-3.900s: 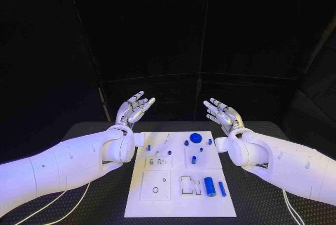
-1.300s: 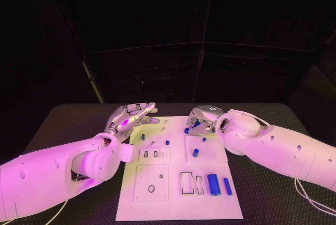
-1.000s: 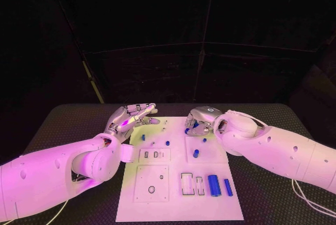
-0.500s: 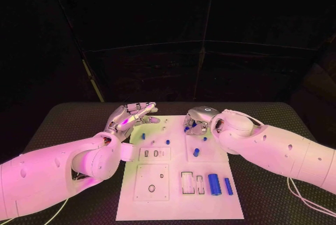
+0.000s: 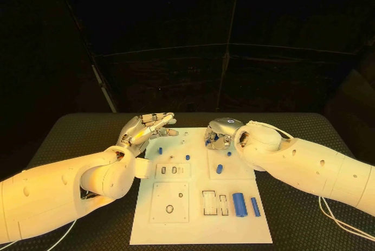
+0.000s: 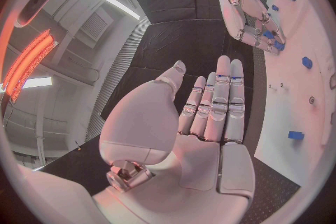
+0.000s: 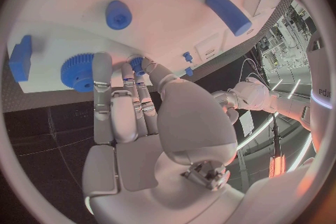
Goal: Assemble the parts on the task board
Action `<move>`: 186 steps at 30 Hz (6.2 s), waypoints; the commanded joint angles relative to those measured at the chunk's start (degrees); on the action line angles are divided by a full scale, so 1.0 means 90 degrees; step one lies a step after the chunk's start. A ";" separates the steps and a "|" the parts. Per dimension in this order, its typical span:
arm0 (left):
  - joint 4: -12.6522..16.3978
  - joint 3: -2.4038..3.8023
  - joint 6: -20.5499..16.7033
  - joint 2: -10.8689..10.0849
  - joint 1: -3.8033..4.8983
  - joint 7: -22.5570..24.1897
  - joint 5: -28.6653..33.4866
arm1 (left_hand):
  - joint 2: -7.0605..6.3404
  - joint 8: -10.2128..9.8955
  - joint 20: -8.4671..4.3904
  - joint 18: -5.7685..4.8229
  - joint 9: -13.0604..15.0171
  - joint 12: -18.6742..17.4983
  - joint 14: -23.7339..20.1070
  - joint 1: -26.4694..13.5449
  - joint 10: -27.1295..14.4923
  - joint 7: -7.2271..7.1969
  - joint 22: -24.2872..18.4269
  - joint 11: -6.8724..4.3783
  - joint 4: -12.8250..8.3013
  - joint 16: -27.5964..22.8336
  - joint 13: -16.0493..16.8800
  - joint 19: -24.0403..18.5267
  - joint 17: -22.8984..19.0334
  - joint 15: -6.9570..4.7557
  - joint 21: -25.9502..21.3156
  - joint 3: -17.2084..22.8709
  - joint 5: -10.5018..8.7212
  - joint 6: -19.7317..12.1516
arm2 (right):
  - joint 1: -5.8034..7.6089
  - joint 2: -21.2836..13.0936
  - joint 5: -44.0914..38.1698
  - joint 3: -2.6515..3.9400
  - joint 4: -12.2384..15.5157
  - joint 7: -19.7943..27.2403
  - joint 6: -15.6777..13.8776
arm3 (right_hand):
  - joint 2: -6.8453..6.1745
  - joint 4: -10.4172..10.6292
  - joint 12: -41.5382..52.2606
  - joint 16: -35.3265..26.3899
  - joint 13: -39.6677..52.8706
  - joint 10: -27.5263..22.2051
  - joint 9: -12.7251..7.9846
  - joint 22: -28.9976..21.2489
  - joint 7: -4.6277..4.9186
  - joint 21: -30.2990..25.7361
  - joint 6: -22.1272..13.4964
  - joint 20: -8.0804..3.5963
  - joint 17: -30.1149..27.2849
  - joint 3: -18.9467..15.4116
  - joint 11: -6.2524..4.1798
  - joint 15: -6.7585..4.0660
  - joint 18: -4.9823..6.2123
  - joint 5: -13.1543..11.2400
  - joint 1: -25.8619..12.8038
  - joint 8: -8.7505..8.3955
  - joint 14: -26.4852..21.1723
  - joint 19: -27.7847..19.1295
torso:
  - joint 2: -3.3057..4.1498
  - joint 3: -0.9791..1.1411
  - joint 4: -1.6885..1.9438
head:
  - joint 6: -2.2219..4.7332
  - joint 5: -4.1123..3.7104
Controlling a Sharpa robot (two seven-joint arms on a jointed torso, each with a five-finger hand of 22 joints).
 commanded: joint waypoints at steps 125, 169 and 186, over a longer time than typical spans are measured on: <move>-0.0148 0.0000 0.0095 0.0035 0.0206 0.0018 -0.0021 | 0.0110 -0.0085 -0.0010 0.0020 -0.0005 -0.0102 -0.0030 0.0050 -0.0004 0.0139 0.0001 0.0024 -0.0108 -0.0095 -0.0007 0.0019 0.0040 0.0019 0.0045 0.0059 0.0031 0.0012 | 0.0238 -0.0578 0.1628 -0.0109 0.0320 -0.0087 -0.1482 | -0.0827 0.0691 0.0353 0.0205 -0.0002 -0.0468 -0.0031 -0.0013 0.0097 0.0261 -0.0885 0.0155 0.0163 0.0557 0.0111 0.0084 0.0013 -0.0146 -0.0428 -0.0117 0.0237 -0.0328 | -0.0083 0.0063 -0.0134 | 0.0040 0.0156; -0.0224 -0.0011 0.0151 0.0136 0.0202 -0.0009 -0.0011 | 0.0111 -0.0086 -0.0009 0.0020 -0.0005 -0.0105 -0.0033 0.0051 0.0000 0.0136 0.0001 0.0023 -0.0113 -0.0100 -0.0006 0.0016 0.0043 0.0020 0.0045 0.0063 0.0031 0.0015 | 0.0235 -0.0307 0.1736 -0.0073 -0.0232 -0.0975 -0.0311 | -0.0770 0.2694 0.8679 0.1101 0.8438 0.1455 0.0008 0.1804 0.0093 0.1469 -0.1198 0.0074 0.2075 -0.1517 0.0013 0.0018 -0.0317 -0.0042 0.0708 0.0338 0.0580 0.0745 | -0.0072 0.0050 -0.0117 | -0.0023 0.0089; -0.0230 -0.0011 0.0165 0.0139 0.0202 -0.0008 -0.0011 | 0.0113 -0.0090 -0.0009 0.0020 -0.0003 -0.0113 -0.0034 0.0045 0.0007 0.0133 -0.0001 0.0021 -0.0119 -0.0111 -0.0005 0.0011 0.0049 0.0020 0.0046 0.0068 0.0030 0.0024 | 0.0232 -0.0228 0.1279 -0.0076 -0.0348 -0.0985 -0.0066 | -0.0784 0.2658 0.8651 0.1105 0.8400 0.1408 0.0001 0.1848 0.0101 0.1501 -0.1216 0.0081 0.2081 -0.1523 0.0021 0.0026 -0.0324 -0.0046 0.0733 0.0340 0.0580 0.0751 | -0.0070 0.0051 -0.0115 | -0.0072 0.0094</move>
